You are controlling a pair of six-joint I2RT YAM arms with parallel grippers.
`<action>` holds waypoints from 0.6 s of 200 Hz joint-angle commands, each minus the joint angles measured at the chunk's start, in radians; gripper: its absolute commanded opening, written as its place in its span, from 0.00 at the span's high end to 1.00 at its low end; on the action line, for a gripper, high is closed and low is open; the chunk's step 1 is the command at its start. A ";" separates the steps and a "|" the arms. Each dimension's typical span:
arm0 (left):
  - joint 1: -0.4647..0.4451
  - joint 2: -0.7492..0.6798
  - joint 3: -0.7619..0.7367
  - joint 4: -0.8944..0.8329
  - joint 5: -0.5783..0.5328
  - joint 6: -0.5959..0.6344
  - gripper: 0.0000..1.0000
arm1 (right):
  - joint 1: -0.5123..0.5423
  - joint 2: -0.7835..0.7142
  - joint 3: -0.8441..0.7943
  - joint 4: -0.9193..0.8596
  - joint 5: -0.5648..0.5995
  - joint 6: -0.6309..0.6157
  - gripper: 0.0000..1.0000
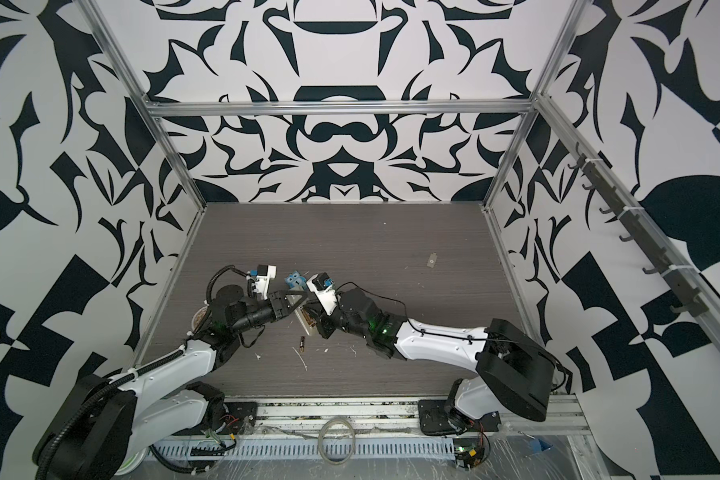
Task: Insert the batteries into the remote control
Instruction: 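Insert the battery into the remote's compartment with the right gripper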
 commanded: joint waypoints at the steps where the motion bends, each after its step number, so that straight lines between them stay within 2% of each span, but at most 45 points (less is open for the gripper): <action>1: -0.003 -0.010 0.006 0.042 0.010 -0.007 1.00 | 0.003 0.005 -0.009 0.052 0.015 -0.009 1.00; 120: -0.003 -0.018 0.008 0.035 -0.005 -0.007 1.00 | 0.011 0.032 -0.042 0.053 0.056 -0.044 1.00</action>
